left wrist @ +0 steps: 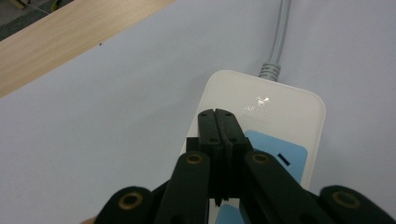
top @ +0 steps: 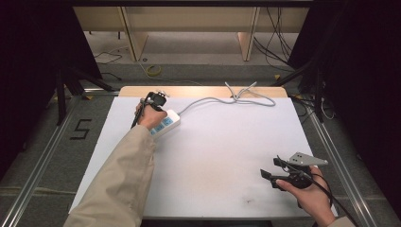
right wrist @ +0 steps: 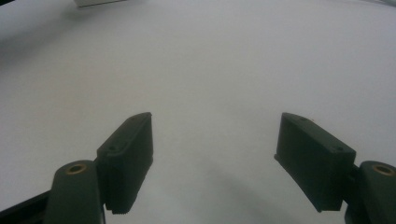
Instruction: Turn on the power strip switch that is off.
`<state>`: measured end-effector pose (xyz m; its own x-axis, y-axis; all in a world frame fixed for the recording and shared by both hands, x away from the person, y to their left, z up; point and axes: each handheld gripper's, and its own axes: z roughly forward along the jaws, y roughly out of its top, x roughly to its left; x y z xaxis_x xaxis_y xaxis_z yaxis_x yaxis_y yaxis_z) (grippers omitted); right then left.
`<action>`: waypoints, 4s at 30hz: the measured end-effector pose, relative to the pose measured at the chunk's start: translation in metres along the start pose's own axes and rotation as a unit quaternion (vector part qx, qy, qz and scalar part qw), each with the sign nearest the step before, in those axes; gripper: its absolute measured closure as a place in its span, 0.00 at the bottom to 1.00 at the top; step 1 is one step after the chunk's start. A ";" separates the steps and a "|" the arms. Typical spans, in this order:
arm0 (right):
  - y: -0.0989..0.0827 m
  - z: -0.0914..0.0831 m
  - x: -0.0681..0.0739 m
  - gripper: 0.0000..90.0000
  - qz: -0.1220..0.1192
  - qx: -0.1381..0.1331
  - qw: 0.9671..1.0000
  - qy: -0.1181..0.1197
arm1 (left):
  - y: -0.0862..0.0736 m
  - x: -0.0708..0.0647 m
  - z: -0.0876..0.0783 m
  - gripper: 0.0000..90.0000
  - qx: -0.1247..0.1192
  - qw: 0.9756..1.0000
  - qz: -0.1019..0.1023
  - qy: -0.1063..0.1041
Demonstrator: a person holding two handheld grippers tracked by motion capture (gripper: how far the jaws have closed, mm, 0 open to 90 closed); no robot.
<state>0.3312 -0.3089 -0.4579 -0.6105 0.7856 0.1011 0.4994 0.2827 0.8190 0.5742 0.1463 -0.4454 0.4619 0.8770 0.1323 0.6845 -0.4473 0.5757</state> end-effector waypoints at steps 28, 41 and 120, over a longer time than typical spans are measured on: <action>0.000 0.000 0.000 0.31 -0.004 0.003 1.000 0.000 | 0.000 0.002 0.001 1.00 0.007 1.000 0.012 0.004; 0.000 0.000 0.000 0.31 -0.004 0.004 1.000 0.001 | 0.006 -0.002 0.003 1.00 0.028 0.999 0.029 0.015; 0.001 0.000 0.001 0.31 -0.008 0.005 1.000 0.000 | -0.003 0.003 -0.031 0.74 -0.037 0.999 -0.001 -0.027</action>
<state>0.3310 -0.3075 -0.4576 -0.6179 0.7813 0.0884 0.4966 0.3006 0.8143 0.5557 0.1557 -0.4213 0.4916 0.8663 0.0888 0.6432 -0.4299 0.6336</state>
